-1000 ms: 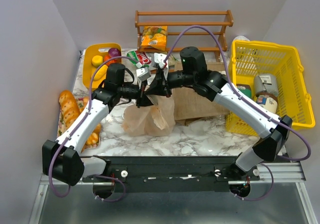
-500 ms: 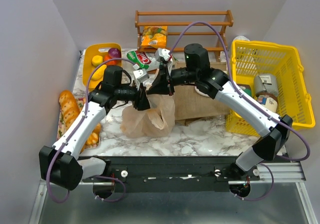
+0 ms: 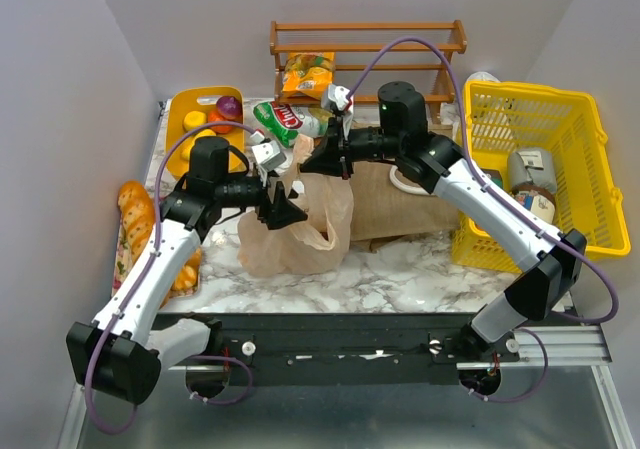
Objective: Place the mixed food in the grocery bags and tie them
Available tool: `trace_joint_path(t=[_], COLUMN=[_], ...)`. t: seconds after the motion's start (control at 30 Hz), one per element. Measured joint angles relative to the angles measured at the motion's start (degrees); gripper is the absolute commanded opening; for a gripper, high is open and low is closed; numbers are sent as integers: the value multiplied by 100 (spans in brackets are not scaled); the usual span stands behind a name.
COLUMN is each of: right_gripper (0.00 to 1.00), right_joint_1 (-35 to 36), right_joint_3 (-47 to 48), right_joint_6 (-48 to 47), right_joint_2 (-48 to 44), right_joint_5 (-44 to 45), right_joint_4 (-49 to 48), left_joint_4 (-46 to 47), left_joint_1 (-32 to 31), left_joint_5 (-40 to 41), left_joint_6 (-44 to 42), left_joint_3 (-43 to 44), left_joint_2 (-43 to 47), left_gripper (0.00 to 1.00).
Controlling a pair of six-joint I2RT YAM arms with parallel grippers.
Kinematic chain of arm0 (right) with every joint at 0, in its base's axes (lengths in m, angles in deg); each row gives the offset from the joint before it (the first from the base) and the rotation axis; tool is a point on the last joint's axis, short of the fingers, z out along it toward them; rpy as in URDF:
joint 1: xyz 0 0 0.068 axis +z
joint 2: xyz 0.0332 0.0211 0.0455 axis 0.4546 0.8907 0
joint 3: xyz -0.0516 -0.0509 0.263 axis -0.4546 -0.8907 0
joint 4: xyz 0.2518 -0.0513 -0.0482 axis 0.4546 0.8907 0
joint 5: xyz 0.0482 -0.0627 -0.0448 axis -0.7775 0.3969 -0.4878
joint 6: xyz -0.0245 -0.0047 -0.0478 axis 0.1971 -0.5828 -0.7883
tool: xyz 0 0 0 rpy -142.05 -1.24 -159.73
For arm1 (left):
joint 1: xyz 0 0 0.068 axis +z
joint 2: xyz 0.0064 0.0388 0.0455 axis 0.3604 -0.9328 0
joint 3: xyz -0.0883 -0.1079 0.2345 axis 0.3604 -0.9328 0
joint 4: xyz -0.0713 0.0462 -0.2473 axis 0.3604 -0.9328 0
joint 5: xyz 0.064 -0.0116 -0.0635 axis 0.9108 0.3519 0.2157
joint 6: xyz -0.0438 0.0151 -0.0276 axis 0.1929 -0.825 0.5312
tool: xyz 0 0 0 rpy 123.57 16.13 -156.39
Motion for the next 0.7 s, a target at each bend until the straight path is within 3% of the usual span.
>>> trace_joint_path(t=[0.7], right_gripper=[1], right_joint_1=[339], right_joint_3=[13], right_joint_6=[387], right_joint_2=[295], right_joint_5=[170], right_joint_4=[-468], left_joint_4=[1906], left_joint_1=[-90], left_joint_5=[-472], left_joint_6=[1554], left_joint_3=[-562], left_joint_2=[-251], left_gripper=[85])
